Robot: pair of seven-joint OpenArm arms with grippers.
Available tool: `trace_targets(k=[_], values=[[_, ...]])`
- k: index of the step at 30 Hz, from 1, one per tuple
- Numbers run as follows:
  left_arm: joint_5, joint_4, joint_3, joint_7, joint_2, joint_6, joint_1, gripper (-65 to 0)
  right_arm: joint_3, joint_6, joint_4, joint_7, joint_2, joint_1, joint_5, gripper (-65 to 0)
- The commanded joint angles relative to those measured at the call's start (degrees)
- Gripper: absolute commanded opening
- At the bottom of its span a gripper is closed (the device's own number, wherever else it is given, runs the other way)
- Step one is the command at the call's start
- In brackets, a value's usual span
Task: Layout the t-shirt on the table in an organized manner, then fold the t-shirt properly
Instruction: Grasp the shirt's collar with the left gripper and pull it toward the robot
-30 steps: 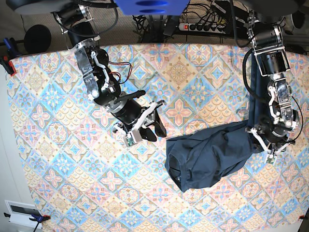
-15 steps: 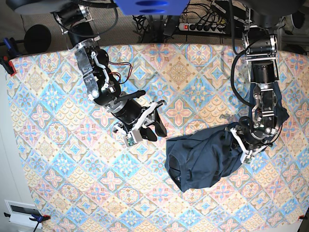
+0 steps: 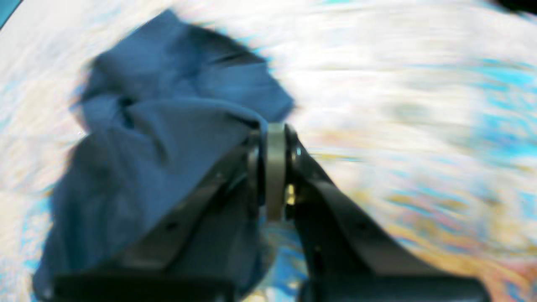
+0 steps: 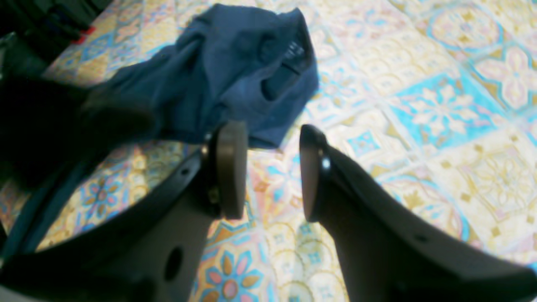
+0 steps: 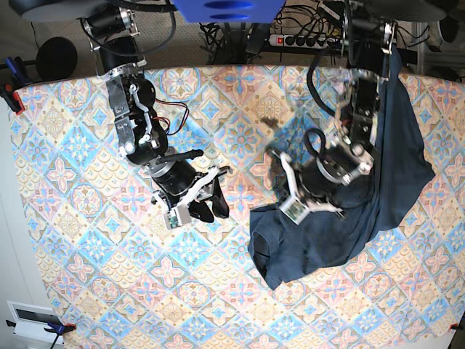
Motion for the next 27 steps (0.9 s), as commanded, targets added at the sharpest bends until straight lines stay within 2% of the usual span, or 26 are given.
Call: trace_targets(k=[1,6,12,17,19,27], values=[[-0.22,2.37,0.65,-0.08,-0.40,0.11,1.11,-65.0,0.69,0.24,0.63,1.58,0.68,1.23,0.32,-44.6],[0.22,8.26,9.88,0.89,-0.40,0.11,10.25,-65.0,0.17,0.24,0.54,1.58,3.31,3.25,0.40,-44.6],[0.22,8.52,14.45,0.98,-1.80,0.03,17.37,-64.9,-0.01,0.24,0.45,1.23,4.02,3.34,0.49,-44.4],[0.22,8.96,10.67,0.98,-2.16,0.03,19.66,-64.8,-3.97,0.24,-1.48,-3.26,4.02,3.34,0.49,-44.2],[-0.13,9.49,9.35,0.98,-3.74,0.03,20.10,-64.1,-5.20,0.24,-2.28,-4.40,4.02,3.34,0.49,-44.2],[-0.31,9.84,11.29,4.76,-4.79,0.03,23.79,-46.6,-5.72,0.24,-1.40,-9.85,3.84,2.72,0.58,-44.2]])
